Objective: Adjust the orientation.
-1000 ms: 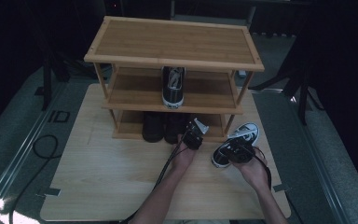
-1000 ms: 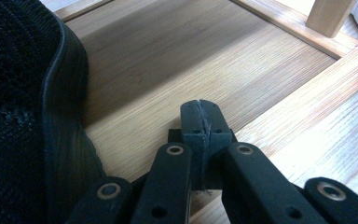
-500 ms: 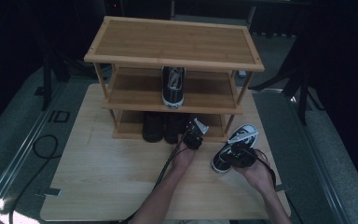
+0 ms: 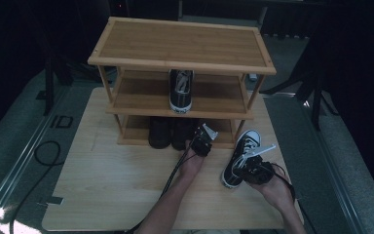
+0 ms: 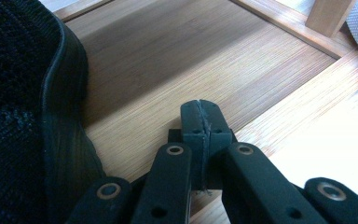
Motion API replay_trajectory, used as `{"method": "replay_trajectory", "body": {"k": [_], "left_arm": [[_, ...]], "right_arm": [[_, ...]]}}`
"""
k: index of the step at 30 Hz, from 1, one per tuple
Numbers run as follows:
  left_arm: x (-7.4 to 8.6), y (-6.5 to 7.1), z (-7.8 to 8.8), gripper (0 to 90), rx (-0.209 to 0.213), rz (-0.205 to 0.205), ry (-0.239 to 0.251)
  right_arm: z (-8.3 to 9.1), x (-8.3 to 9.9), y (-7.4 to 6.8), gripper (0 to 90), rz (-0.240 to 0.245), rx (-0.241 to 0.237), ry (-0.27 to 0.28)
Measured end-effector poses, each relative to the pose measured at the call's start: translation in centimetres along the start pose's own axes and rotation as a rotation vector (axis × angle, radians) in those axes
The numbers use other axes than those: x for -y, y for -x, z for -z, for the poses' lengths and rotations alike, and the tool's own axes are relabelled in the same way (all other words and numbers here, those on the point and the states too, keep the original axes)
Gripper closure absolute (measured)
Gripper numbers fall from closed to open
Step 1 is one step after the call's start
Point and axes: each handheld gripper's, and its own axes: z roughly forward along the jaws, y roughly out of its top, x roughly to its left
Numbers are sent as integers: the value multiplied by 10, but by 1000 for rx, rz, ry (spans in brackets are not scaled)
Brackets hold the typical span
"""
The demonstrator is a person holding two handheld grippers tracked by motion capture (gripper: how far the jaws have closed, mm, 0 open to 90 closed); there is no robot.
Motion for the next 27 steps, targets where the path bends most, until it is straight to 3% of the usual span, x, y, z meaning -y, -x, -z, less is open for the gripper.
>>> {"method": "replay_trajectory", "body": {"k": [2,4,9,11,12,14,17,19,27], "left_arm": [[0,0,0,900,0,1,0],[0,0,0,900,1,1,0],[0,0,0,900,1,2,0],[0,0,0,900,1,1,0],[0,0,0,900,2,1,0],[0,0,0,900,1,2,0],[0,0,0,900,2,2,0],[0,0,0,900,2,2,0],[0,0,0,900,3,1,1]], "right_arm": [[2,1,-1,900,-11,19,13],[3,1,-1,867,-20,74,24],[12,1,11,766,-124,185,116],[13,0,13,760,-137,199,130],[16,0,14,718,-153,244,160],[17,-1,16,689,-164,284,172],[16,-1,18,683,-181,299,180],[16,-1,20,647,-203,342,185],[7,5,26,626,-246,360,152]]}}
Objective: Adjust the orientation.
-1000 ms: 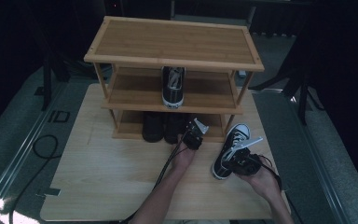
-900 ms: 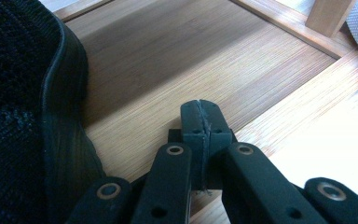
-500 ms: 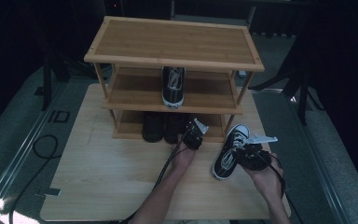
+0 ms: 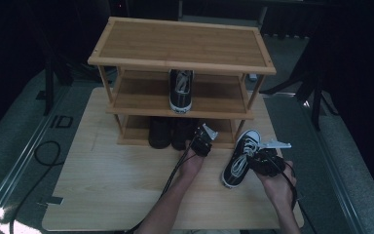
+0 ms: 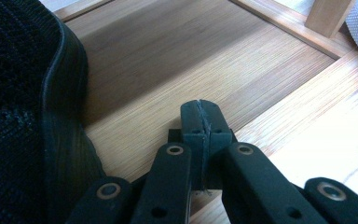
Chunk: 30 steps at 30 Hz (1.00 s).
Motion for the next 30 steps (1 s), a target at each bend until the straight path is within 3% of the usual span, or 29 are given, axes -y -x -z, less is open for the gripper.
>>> {"method": "replay_trajectory", "body": {"k": [9,17,21,30], "left_arm": [[0,0,0,900,0,1,0],[0,0,0,900,1,-1,1],[0,0,0,900,1,-1,1],[0,0,0,900,1,0,1]], "right_arm": [[-13,4,0,609,-58,-19,-29],[-19,3,1,718,-86,-39,-76],[-17,0,3,790,-103,-29,-92],[-11,-1,8,844,-107,3,-97]]}}
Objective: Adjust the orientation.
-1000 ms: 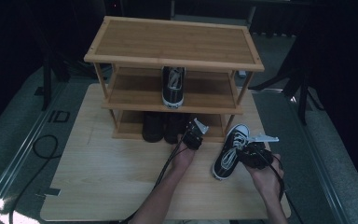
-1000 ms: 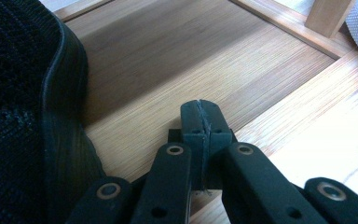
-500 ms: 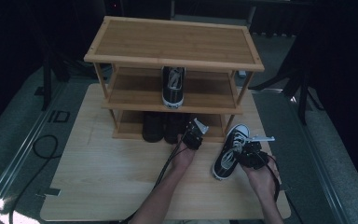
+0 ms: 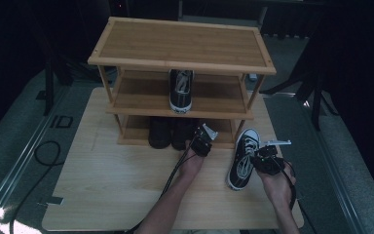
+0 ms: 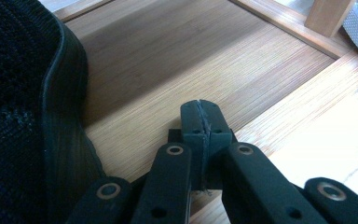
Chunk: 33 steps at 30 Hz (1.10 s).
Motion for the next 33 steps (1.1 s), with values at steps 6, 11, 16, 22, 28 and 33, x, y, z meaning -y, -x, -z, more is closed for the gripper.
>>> {"method": "replay_trajectory", "body": {"k": [6,11,16,22,28,33], "left_arm": [[0,0,0,900,0,0,0],[0,0,0,900,0,-1,0],[0,0,0,900,-2,-1,-3],[0,0,0,900,-1,0,-2],[0,0,0,900,-3,1,-4],[0,0,0,900,-3,1,-4]], "right_arm": [[3,1,2,849,4,1,-11],[7,4,3,853,13,-3,-17],[13,7,3,855,39,-9,-27],[19,12,6,855,55,-53,-41],[22,14,7,855,71,-73,-45],[24,14,6,855,93,-103,-50]]}}
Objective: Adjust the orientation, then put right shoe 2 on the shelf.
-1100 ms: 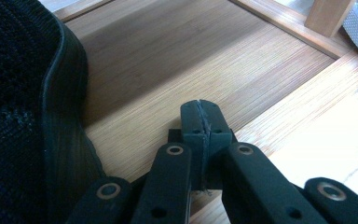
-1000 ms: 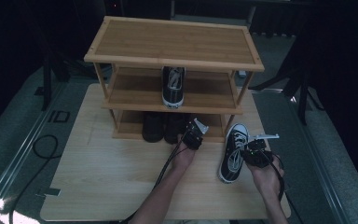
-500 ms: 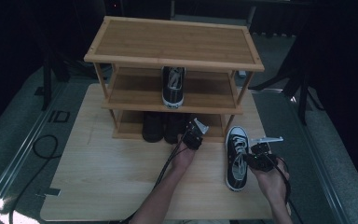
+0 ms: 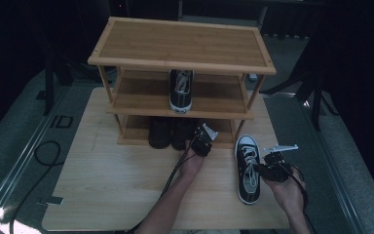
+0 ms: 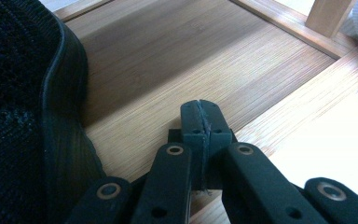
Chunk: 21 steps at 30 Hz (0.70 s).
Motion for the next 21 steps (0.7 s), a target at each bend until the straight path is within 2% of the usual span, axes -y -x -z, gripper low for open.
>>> {"method": "replay_trajectory", "body": {"k": [14,21], "left_arm": [[0,0,0,900,1,0,2],[0,0,0,900,1,1,0]], "right_arm": [[9,-1,5,856,66,-48,-21],[12,-5,9,856,132,-60,-38]]}}
